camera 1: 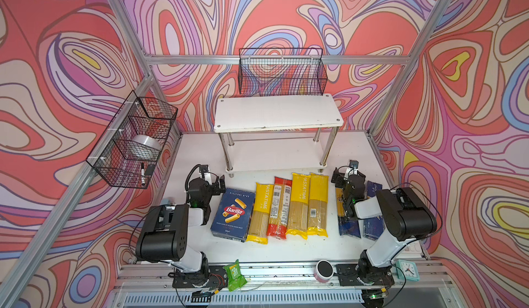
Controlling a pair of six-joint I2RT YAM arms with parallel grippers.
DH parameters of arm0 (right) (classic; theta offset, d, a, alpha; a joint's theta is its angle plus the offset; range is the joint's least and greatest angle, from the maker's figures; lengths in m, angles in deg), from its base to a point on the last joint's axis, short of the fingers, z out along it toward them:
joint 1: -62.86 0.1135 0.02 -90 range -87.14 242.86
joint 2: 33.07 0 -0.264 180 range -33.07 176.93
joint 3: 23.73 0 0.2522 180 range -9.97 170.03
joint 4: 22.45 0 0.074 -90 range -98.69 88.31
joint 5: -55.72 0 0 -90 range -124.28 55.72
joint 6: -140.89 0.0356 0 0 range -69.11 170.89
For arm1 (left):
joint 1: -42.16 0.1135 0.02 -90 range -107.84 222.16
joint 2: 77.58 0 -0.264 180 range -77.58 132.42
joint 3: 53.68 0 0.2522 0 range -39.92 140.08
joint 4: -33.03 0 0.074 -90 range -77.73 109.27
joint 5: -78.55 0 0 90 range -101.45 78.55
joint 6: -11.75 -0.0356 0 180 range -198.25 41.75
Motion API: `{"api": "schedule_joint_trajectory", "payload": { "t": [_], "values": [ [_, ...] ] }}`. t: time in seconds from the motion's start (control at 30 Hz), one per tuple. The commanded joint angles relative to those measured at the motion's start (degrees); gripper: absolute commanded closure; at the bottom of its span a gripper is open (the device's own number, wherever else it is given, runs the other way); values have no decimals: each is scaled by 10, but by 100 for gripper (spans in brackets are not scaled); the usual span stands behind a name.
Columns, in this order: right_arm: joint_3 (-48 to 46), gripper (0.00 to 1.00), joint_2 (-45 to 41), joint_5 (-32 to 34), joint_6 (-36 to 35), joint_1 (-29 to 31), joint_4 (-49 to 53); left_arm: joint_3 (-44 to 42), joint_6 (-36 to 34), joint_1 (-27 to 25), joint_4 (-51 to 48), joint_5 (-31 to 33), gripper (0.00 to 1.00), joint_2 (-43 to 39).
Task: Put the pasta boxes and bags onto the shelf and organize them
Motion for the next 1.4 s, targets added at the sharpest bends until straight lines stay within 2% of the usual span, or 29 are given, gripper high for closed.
{"api": "schedule_joint_trajectory", "payload": {
  "t": [0.0, 0.2, 0.27, 0.33, 0.37, 0.47, 0.57, 0.63, 0.77, 0.93, 1.13, 1.37],
  "values": [
    [12, 2, 2, -10, 8, -3, 10, 8, -14, -5, -9, -8, 0, 3],
    [14, 5, 0, -25, 15, -14, 20, 7, -13, -5, -9, -5, 0, 2],
    [13, 5, -5, -12, 12, -13, 17, 6, -14, -5, -5, -5, 0, 1],
    [24, 5, -29, -10, 20, -13, 65, 8, -13, -5, -17, -1, 0, -10],
    [30, 5, -38, 11, 16, -10, 73, 13, -12, -5, -37, -2, 0, -26],
    [78, 5, -107, 18, 39, -11, 237, 60, -13, -5, -179, -5, 0, -95],
    [140, 6, -163, -17, 62, -10, 413, 129, 27, -6, -322, -17, 0, -155],
    [176, 9, -182, -45, 78, -10, 518, 143, 69, -5, -355, -47, 0, -180],
    [219, 11, -216, -71, 118, -10, 697, 126, 119, -29, -342, -105, 0, -215],
    [229, 12, -265, -100, 149, -9, 832, 133, 53, -105, -425, -55, 0, -228],
    [229, 13, -276, -110, 171, -8, 914, 113, 51, -107, -419, -76, 0, -225],
    [206, 13, -277, -115, 201, -8, 937, 96, 53, -106, -403, -122, 0, -227]
  ]
}}
